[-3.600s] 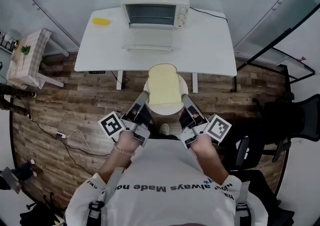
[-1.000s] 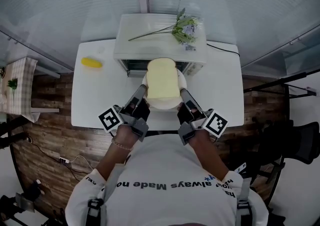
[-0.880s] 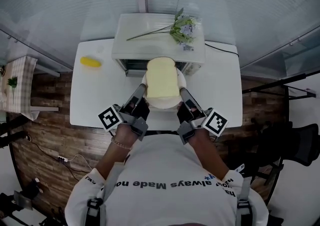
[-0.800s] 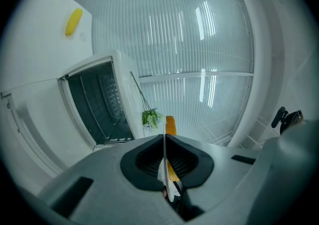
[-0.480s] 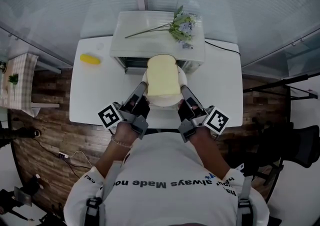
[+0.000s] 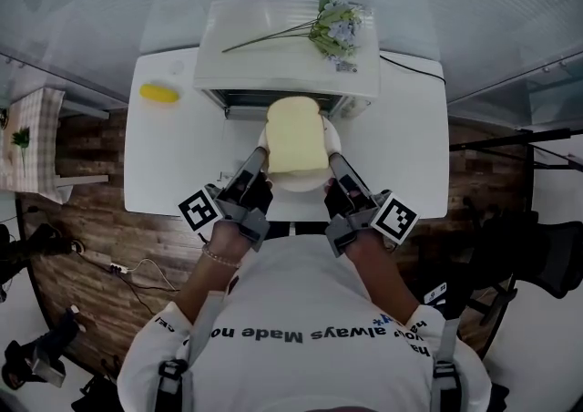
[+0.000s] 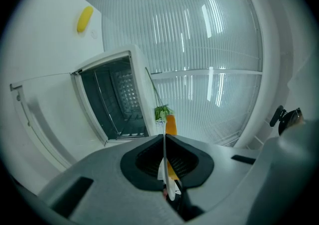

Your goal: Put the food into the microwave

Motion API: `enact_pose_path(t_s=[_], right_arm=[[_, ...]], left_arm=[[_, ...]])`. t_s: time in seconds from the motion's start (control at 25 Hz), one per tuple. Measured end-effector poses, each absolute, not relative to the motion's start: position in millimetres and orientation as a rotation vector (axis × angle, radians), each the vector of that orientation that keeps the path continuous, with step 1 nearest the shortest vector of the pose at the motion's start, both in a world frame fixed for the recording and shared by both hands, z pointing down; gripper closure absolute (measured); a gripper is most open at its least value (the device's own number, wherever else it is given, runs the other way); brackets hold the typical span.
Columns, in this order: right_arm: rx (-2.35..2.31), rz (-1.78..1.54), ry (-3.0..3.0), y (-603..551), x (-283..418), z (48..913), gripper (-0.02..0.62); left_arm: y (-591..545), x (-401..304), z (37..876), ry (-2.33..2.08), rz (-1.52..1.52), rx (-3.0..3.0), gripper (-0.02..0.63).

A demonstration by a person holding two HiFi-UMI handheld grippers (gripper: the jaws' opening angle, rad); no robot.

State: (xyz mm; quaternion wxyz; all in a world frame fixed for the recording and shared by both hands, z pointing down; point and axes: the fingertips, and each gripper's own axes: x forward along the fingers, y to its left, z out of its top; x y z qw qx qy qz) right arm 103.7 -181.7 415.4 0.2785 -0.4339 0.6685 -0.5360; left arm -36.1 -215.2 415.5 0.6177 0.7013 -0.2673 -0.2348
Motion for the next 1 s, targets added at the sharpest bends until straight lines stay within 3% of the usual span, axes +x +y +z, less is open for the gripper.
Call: enact_pose_path(t_s=[1.0], right_arm=[[-1.236, -1.551, 1.757, -210, 105, 522, 0.572]], left_arm=[[-241, -36, 519, -0.654, -0.432, 1.574, 0.588]])
